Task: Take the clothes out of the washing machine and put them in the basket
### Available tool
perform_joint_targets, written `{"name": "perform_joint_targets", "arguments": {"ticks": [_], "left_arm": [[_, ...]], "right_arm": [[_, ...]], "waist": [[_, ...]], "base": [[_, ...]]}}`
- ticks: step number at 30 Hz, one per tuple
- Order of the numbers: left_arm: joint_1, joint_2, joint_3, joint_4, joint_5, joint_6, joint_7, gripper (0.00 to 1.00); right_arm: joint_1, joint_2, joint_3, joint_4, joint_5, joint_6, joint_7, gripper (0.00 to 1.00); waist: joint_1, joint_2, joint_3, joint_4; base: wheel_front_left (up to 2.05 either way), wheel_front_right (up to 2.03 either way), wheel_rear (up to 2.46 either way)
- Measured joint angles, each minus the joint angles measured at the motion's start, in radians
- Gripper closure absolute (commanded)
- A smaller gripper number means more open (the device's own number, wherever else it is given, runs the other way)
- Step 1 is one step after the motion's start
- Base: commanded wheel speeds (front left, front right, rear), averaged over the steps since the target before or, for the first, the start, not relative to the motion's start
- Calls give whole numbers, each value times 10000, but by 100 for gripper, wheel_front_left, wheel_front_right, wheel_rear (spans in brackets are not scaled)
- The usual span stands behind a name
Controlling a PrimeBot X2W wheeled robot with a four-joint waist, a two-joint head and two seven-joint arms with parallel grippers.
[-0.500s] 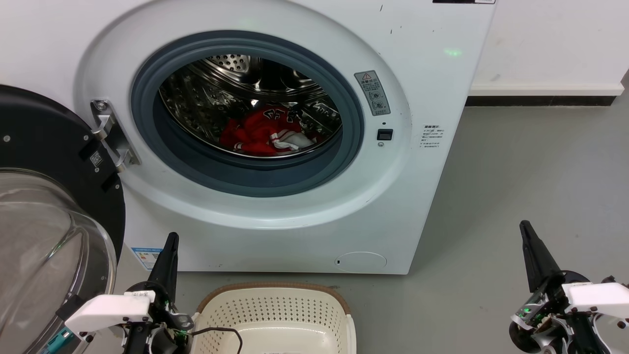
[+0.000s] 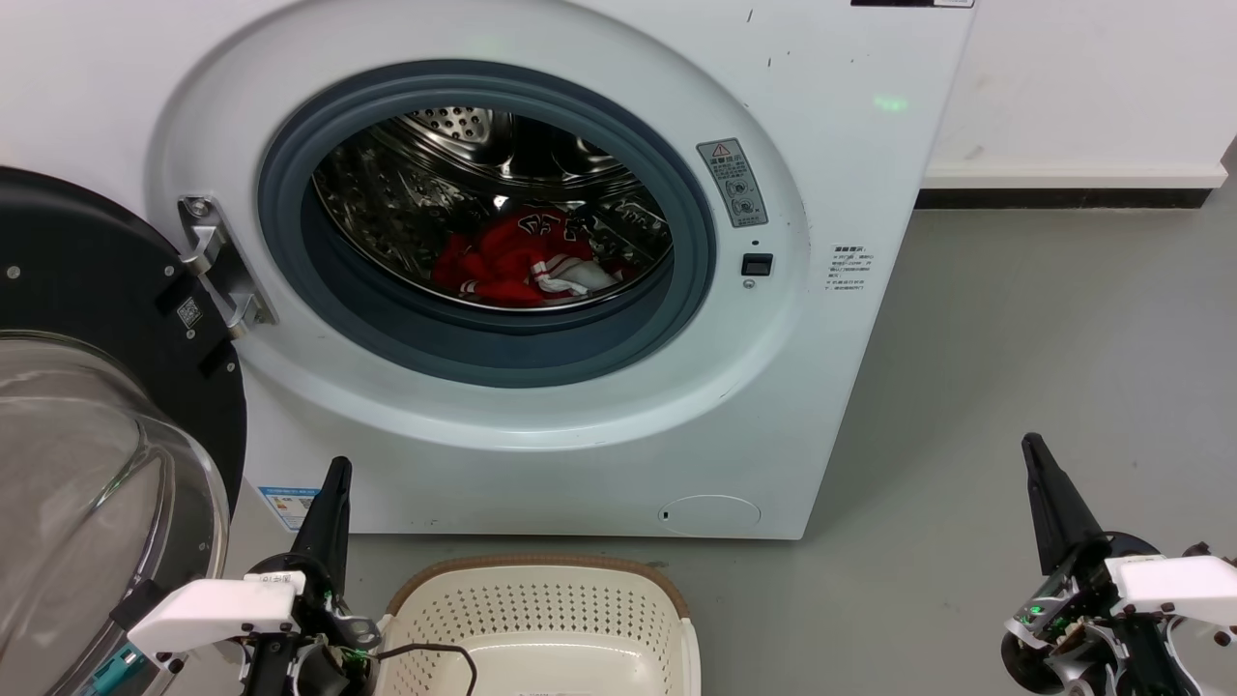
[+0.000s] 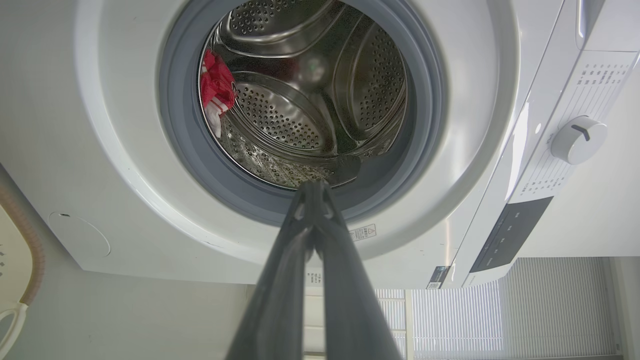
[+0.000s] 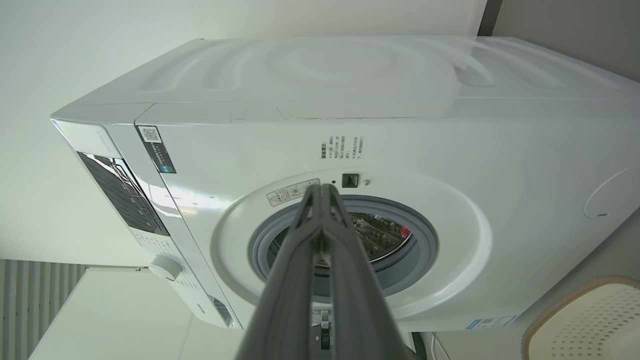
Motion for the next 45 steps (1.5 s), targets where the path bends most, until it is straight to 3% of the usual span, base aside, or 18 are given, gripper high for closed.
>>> {"name": "perform_joint_targets", "arguments": {"ticks": [11, 12, 21, 28, 45], "left_arm": [[0, 0, 0, 0, 0, 0, 0, 100], [17, -2, -8, 38, 0, 2, -2, 0], [248, -33, -376, 286, 104, 15, -334, 0], [178, -31, -573, 90, 786, 15, -663, 0], [-22, -29, -874, -602, 4027, 15, -1365, 0]], "right_arm": [[0, 0, 0, 0, 0, 0, 0, 100], [20, 0, 0, 29, 4, 2, 2, 0], [323, 10, 165, 98, -105, -2, -330, 0], [471, 12, 159, -176, -575, -2, -656, 0], [677, 17, 153, -1237, -4428, -2, -1342, 0]], "waist": [[0, 0, 0, 0], [0, 0, 0, 0], [0, 0, 7, -19], [0, 0, 18, -23], [0, 0, 36, -16]], "base": [[0, 0, 0], [0, 0, 0], [0, 0, 0], [0, 0, 0], [0, 0, 0]]}}
